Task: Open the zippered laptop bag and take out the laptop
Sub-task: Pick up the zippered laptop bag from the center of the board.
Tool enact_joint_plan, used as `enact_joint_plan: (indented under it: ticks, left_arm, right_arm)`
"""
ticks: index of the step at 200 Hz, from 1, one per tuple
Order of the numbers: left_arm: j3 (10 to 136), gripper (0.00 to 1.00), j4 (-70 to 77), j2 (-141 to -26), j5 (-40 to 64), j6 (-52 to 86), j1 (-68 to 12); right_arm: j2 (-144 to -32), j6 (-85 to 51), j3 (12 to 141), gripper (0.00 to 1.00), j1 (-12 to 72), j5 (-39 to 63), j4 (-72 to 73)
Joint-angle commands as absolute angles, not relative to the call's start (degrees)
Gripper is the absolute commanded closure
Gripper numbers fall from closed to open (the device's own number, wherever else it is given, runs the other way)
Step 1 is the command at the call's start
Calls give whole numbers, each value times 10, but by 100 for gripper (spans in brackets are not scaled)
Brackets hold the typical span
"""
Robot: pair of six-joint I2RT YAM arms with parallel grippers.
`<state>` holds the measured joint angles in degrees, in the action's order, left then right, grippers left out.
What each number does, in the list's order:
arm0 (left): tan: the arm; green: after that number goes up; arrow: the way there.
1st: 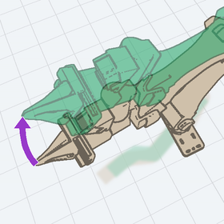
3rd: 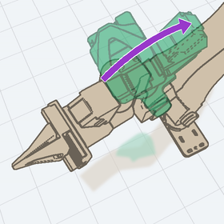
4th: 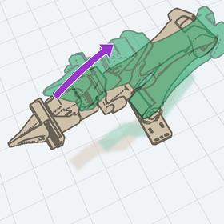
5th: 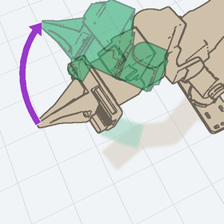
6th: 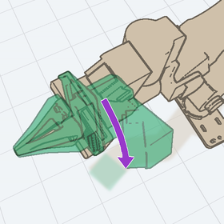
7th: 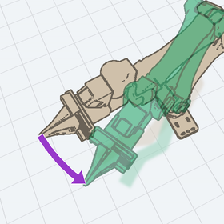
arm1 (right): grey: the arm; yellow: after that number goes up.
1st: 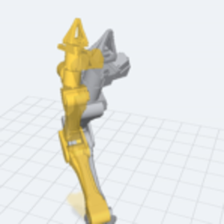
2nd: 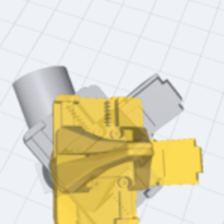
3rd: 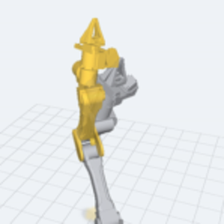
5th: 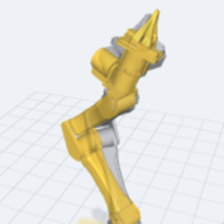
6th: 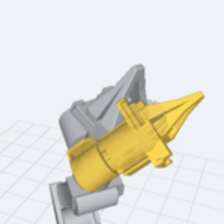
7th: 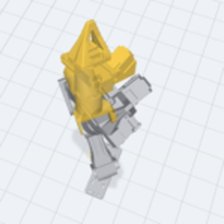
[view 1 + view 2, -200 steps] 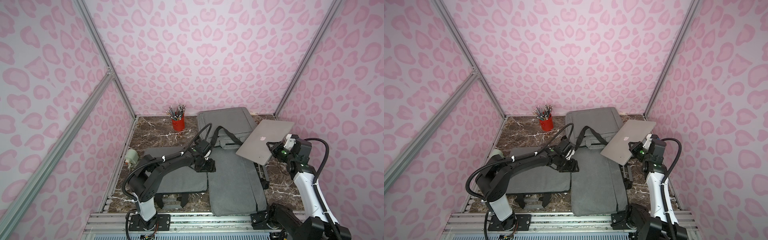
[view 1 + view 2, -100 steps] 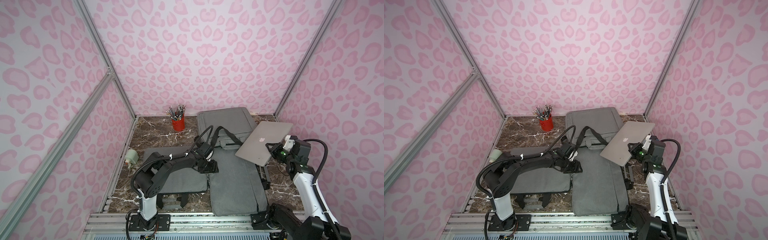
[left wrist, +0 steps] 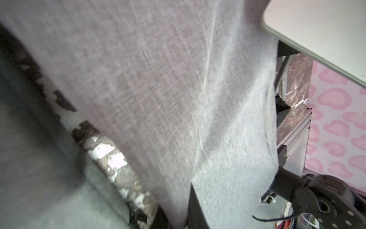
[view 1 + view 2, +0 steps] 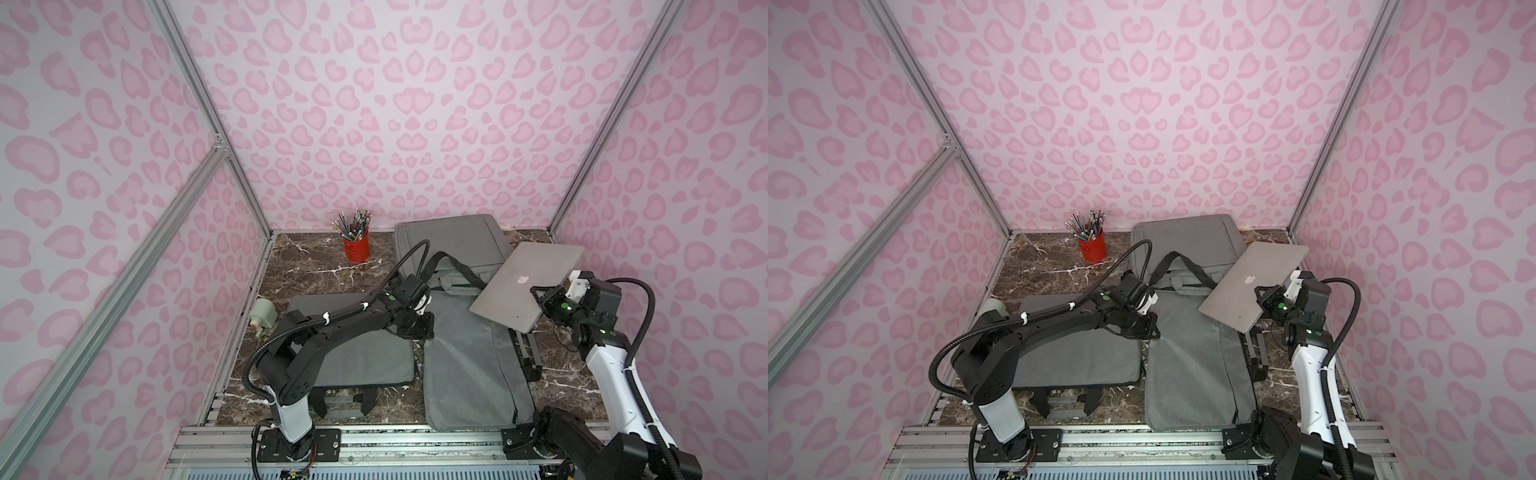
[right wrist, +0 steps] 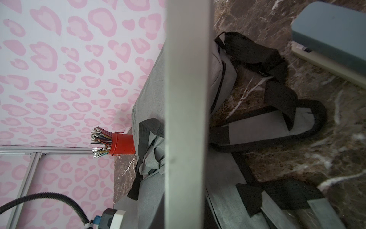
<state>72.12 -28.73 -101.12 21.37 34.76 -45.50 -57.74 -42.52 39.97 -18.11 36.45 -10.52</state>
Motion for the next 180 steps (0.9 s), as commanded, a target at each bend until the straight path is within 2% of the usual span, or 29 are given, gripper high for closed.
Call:
enact_joint_plan:
  ticks: [1, 62, 180]
  left_arm:
    - [744, 96, -370, -982, 213, 297, -449]
    - [756, 98, -538, -899, 212, 178, -374]
    - [773, 98, -689, -858, 146, 7, -110]
  right_arm:
    - [-577, -425, 410, 100, -181, 391, -13]
    - [-586, -424, 416, 100, -182, 392, -7]
    - [-588, -394, 427, 100, -189, 396, -31]
